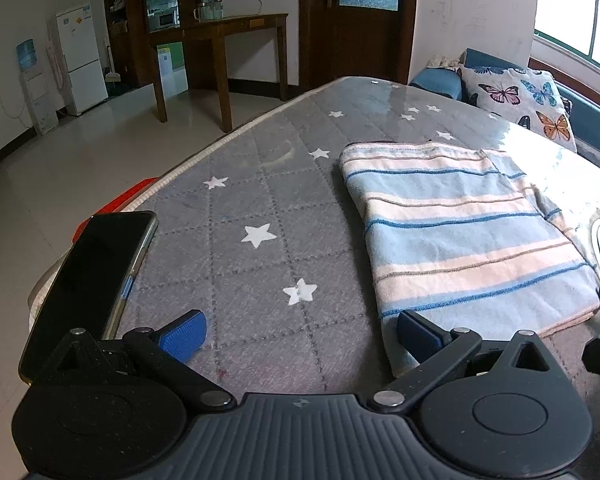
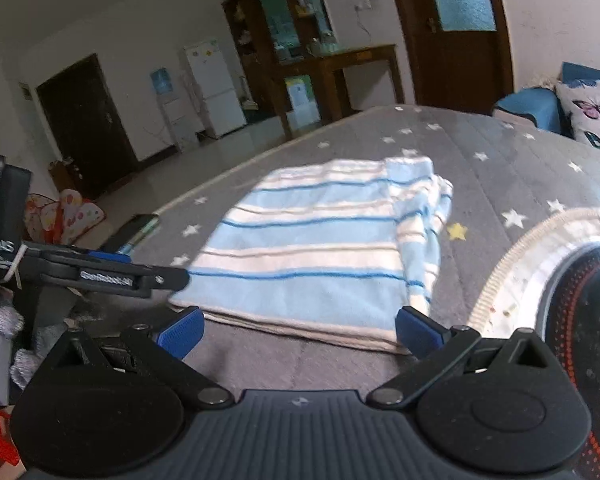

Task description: Fold clothes

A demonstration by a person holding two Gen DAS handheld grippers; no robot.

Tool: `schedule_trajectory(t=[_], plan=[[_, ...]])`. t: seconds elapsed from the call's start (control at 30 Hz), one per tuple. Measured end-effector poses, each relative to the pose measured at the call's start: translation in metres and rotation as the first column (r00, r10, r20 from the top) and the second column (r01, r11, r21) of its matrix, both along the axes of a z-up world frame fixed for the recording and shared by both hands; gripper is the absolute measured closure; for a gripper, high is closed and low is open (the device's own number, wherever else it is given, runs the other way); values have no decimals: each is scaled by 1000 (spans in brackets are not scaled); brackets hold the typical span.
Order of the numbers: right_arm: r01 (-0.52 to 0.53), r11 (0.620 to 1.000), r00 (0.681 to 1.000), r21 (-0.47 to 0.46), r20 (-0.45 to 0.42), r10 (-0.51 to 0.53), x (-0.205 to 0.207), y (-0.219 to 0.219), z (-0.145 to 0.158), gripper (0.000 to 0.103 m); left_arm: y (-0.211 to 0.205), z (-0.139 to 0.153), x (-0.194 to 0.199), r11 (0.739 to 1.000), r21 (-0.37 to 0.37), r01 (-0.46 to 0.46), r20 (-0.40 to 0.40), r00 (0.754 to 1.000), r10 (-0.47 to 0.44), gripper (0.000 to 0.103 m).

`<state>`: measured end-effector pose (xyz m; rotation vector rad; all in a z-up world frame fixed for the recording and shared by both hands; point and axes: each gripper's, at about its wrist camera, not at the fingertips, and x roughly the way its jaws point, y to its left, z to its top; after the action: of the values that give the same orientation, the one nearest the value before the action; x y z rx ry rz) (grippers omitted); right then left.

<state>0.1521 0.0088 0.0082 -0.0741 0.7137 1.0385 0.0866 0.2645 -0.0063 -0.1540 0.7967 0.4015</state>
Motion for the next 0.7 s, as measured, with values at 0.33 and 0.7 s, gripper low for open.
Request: schedule_trajectory(t=[0.33, 0.7], plan=[[-13, 1000, 1000, -20, -3, 13, -4, 1, 0, 0, -3, 2, -4, 1000, 5, -3, -6, 1000, 3, 0], [20, 997, 1000, -76, 13, -19, -15, -8, -7, 0, -12, 6, -14, 1000, -7, 0, -9, 1000, 0, 0]])
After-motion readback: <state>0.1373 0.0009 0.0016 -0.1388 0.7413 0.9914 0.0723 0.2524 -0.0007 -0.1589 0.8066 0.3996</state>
